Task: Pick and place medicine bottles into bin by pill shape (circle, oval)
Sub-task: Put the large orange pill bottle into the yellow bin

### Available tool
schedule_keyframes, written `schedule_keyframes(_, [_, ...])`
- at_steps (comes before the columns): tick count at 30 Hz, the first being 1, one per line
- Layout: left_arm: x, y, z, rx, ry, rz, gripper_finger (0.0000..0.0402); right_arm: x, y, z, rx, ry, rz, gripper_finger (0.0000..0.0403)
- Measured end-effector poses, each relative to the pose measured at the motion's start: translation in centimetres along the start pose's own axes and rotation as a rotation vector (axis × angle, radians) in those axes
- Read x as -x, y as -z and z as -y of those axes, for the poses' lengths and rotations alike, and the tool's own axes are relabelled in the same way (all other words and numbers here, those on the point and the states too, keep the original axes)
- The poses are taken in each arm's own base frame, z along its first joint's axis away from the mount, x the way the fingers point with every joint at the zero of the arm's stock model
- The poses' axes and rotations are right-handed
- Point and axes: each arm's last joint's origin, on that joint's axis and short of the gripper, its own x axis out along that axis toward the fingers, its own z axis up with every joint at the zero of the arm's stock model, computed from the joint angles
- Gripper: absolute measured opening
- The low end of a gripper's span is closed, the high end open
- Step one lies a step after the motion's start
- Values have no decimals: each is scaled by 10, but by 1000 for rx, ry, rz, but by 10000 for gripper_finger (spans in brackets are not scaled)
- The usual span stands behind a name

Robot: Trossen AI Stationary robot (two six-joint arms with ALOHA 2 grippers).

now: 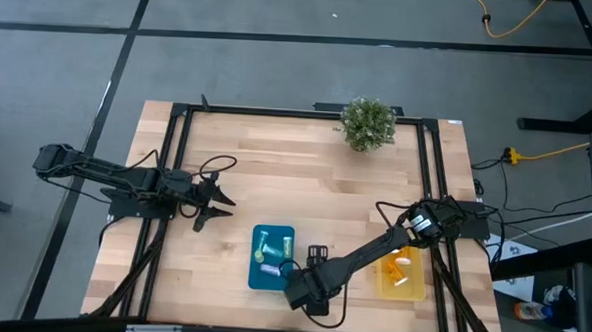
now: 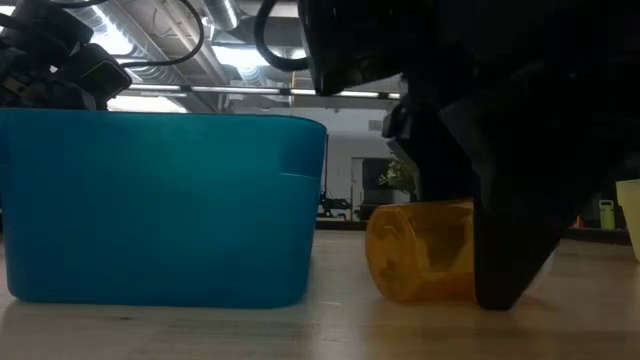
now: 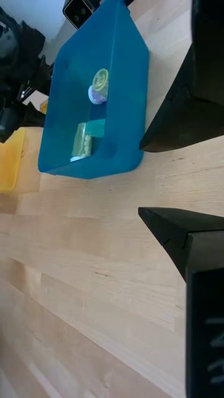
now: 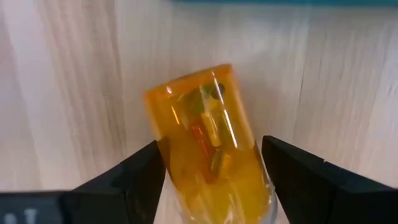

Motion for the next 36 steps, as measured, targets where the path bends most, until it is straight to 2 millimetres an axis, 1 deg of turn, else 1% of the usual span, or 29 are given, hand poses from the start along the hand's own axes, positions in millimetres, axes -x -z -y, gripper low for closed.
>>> schedule_keyframes(8, [0,0,0,0,0,-1,147,0,2,1,-77,15,-23,190])
schedule_keyframes(12, [0,0,0,0,-1,-1,147,5,10,4,-102,58,-104,173])
schedule_keyframes(15, [0,0,0,0,-1,-1,147,17,19,3,-113,121,-189,174])
schedule_keyframes(19, [0,1,0,0,-2,-7,147,44,36,-3,-153,225,-299,174])
schedule_keyframes(21, [0,2,0,1,-4,-16,147,53,39,-12,-163,202,-266,174])
schedule_keyframes(23, [0,2,0,1,-4,-19,147,66,46,-17,-190,198,-225,174])
schedule_keyframes(27, [0,2,0,1,-4,-20,147,88,67,-26,-304,245,-132,174])
schedule_keyframes(31, [0,2,0,1,-3,-20,147,113,92,-27,-424,260,-32,174])
schedule_keyframes(33, [0,2,0,1,-3,-20,147,118,105,-26,-495,264,-32,174])
schedule_keyframes(36, [0,2,0,1,-1,-19,147,121,132,-22,-611,272,-68,174])
